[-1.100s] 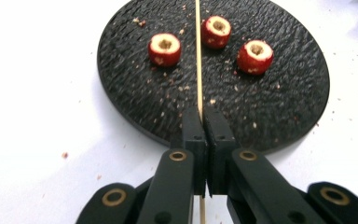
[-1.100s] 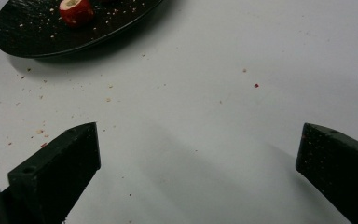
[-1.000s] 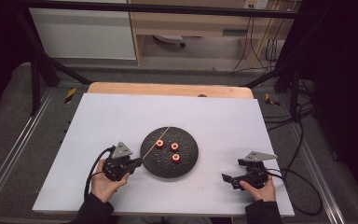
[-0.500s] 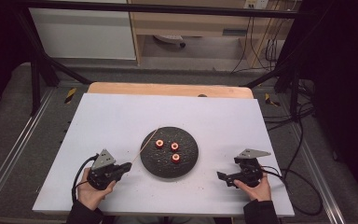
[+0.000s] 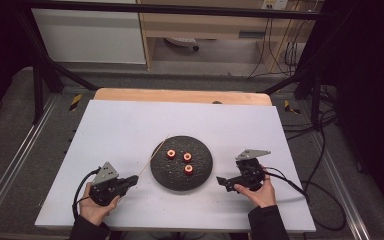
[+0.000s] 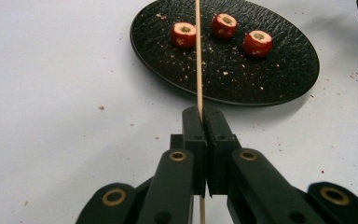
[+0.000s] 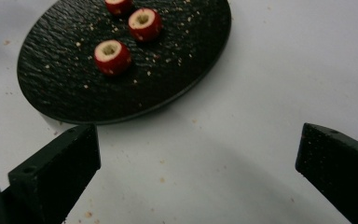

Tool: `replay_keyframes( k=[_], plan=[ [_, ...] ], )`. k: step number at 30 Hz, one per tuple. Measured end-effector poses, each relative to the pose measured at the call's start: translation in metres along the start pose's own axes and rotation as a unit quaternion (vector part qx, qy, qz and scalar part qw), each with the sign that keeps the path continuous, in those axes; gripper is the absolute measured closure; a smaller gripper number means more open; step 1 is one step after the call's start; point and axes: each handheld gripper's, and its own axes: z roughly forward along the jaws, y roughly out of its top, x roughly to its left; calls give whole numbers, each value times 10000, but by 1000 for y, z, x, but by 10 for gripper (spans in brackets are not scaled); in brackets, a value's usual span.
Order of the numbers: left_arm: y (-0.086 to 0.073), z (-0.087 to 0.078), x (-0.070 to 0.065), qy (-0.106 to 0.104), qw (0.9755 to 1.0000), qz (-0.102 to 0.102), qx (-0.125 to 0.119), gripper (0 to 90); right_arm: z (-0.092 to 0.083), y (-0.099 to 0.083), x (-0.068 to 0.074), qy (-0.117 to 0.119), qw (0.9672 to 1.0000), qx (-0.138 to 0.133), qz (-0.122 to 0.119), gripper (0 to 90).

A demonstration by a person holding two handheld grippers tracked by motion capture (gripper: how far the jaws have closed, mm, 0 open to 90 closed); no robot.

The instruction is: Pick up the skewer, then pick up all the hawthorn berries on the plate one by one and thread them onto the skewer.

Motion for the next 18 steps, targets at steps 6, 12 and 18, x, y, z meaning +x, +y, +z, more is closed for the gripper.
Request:
replay_keyframes(
  k=[6, 12, 18],
  plan=[
    [-2, 0, 0, -28, 10000, 17, -12, 887, 8, 18, 11, 59, 9999, 54, -67, 13],
    [-3, 1, -1, -33, 10000, 9, -3, 887, 16, 36, 22, 138, 9997, 178, -90, 27],
    [-3, 2, 0, -17, 10000, 17, 9, 887, 25, 55, 32, 137, 9988, 428, -217, 53]
  ],
)
